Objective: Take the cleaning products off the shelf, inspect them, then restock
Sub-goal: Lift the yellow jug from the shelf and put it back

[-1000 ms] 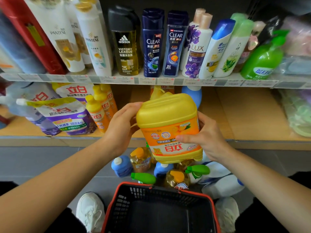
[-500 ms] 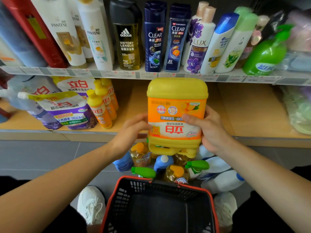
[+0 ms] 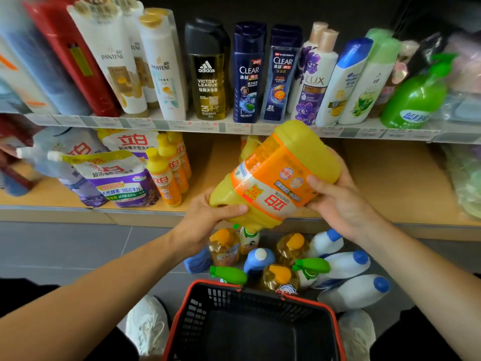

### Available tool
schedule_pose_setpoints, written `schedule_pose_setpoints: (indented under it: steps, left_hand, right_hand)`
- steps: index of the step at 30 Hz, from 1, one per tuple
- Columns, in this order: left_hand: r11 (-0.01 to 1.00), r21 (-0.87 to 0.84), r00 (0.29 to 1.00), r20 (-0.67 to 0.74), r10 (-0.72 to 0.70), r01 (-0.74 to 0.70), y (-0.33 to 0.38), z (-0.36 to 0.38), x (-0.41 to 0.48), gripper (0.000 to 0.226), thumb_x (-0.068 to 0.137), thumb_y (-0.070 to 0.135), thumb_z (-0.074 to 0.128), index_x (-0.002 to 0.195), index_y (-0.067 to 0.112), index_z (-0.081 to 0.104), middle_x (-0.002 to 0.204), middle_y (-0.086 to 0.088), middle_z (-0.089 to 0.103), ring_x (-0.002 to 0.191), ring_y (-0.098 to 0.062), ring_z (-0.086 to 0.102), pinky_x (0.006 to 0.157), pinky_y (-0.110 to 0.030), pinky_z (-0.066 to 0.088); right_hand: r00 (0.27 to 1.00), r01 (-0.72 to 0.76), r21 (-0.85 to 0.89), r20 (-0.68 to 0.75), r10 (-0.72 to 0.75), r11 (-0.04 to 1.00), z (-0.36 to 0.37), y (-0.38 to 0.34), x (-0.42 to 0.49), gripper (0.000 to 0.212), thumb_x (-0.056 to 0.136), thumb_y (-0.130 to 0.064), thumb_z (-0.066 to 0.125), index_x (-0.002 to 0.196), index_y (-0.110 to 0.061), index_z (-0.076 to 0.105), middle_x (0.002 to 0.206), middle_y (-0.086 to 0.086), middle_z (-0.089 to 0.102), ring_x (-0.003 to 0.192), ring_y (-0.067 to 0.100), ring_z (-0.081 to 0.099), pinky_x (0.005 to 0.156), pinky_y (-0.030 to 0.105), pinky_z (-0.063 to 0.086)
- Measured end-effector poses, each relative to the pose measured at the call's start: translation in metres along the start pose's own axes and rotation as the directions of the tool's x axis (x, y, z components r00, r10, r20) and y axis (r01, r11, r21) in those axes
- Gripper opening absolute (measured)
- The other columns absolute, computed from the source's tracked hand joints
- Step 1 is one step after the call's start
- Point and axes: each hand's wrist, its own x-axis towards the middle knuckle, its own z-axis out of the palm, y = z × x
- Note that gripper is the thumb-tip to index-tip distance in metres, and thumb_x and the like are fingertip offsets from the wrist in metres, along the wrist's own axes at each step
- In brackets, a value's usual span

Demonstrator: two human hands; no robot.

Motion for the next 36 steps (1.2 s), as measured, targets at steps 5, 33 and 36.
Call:
schedule_pose_setpoints:
  steps: [5, 33, 36]
  left_hand:
    - [0.908, 0.324, 0.936, -0.139, 0.323, -0.266, 0.037, -0.016, 0.010, 0.070, 0.042, 0.032, 0.098, 0.085, -0.003, 0.055, 0.079, -0.013, 0.058, 0.076, -0.023, 0.058, 0.069, -0.042, 0.052]
    - [-0.118, 0.898, 0.754, 0.422, 0.504, -0.424, 0.017, -0.070, 0.105, 0.069, 0.074, 0.022, 0.089, 0.135, 0.013, 0.059, 0.128, -0.006, 0.061, 0.118, -0.026, 0.054, 0.096, -0.037, 0.048]
    - [0.039, 0.950, 0.706, 0.202, 0.679, -0.310, 0.005, -0.083, 0.093, 0.046, 0.080, 0.014, 0.082, 0.122, 0.011, 0.064, 0.113, -0.006, 0.062, 0.105, -0.023, 0.058, 0.085, -0.038, 0.055]
  right_hand:
    - [0.994, -0.081, -0.248, -0.097, 0.058, 0.965, -0.004, 0.017, 0.015, 0.065, 0.062, -0.014, 0.088, 0.121, -0.024, 0.062, 0.127, 0.006, 0.066, 0.117, 0.033, 0.066, 0.092, 0.059, 0.055]
    - [0.997, -0.040, -0.863, -0.069, -0.039, 0.503, 0.059, 0.142, 0.121, 0.062, 0.074, -0.033, 0.087, 0.126, -0.015, 0.061, 0.125, 0.004, 0.066, 0.117, 0.020, 0.059, 0.098, 0.040, 0.050]
    - [0.995, -0.014, -0.822, -0.069, -0.076, 0.569, 0.065, 0.139, 0.118, 0.072, 0.071, -0.029, 0.090, 0.133, -0.021, 0.053, 0.133, 0.003, 0.062, 0.125, 0.023, 0.056, 0.104, 0.045, 0.048]
